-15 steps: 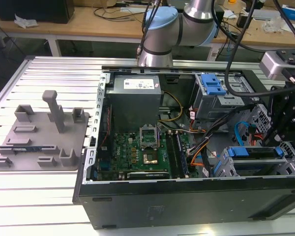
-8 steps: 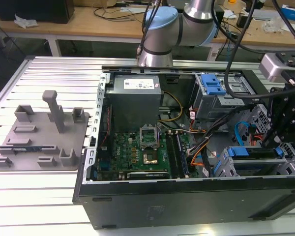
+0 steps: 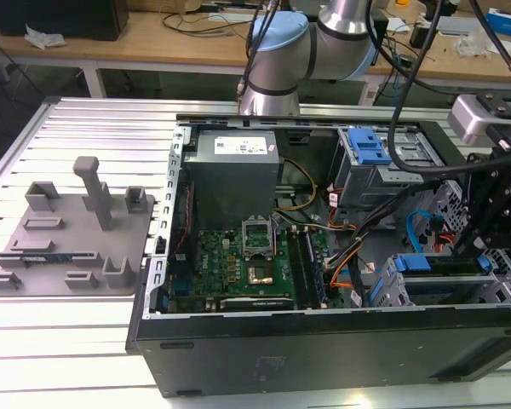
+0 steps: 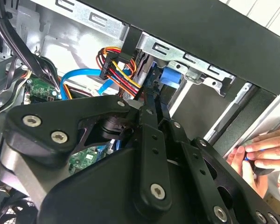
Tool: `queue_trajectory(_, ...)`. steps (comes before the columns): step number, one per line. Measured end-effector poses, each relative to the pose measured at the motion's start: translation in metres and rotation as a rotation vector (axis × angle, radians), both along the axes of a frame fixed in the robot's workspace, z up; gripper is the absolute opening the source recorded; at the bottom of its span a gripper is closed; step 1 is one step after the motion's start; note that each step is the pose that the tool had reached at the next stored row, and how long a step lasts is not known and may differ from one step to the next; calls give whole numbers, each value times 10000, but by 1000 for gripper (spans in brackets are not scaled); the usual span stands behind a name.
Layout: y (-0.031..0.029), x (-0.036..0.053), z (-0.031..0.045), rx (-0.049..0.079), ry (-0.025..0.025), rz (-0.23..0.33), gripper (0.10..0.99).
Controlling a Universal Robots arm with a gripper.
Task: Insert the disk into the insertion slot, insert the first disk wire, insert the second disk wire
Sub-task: 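Insert the first disk wire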
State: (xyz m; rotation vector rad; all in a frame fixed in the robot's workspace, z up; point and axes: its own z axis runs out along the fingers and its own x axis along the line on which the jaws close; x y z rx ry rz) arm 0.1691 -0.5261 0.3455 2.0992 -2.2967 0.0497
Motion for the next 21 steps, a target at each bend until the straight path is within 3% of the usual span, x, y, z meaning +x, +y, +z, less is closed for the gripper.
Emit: queue_trajectory(21, -25, -1, -105, 11, 3, -2, 180)
